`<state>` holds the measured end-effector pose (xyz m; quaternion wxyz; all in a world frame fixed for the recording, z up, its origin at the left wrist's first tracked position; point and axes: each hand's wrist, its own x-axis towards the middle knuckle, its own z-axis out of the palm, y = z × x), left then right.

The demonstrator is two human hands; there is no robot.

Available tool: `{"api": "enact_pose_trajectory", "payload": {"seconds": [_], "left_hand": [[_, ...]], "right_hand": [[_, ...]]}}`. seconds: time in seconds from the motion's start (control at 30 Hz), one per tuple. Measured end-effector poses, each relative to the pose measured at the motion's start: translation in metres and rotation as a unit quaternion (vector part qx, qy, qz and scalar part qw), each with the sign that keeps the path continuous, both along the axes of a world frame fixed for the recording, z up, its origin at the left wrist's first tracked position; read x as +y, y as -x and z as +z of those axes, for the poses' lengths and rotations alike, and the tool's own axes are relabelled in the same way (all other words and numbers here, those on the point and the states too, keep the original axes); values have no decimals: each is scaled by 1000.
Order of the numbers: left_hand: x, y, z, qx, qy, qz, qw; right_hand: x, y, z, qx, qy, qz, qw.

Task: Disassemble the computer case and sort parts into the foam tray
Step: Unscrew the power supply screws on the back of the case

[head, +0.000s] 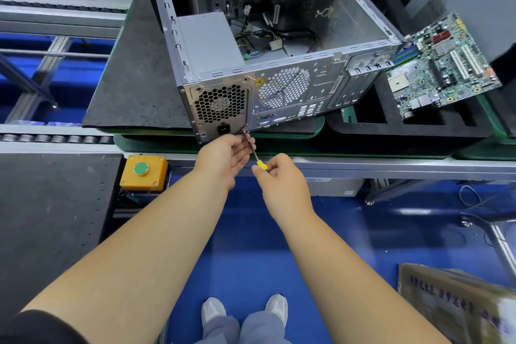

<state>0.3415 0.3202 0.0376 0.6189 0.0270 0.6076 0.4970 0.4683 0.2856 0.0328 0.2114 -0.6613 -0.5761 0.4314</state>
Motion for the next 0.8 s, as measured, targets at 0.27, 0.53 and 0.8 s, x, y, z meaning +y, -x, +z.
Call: {"api": "enact_pose_trajectory", "payload": {"seconds": [0.27, 0.53, 0.8], "left_hand": [[-3, -1, 1, 2, -4, 4, 1000], [-4, -4, 2, 5, -3, 4, 1000], [5, -3, 13, -11, 42, 2, 999]], "right_hand": [[0, -2, 1, 15, 19, 12, 1000], [-5, -4, -1, 9, 5, -2, 1000], [-9, -9, 1, 34, 4, -17, 999]]}}
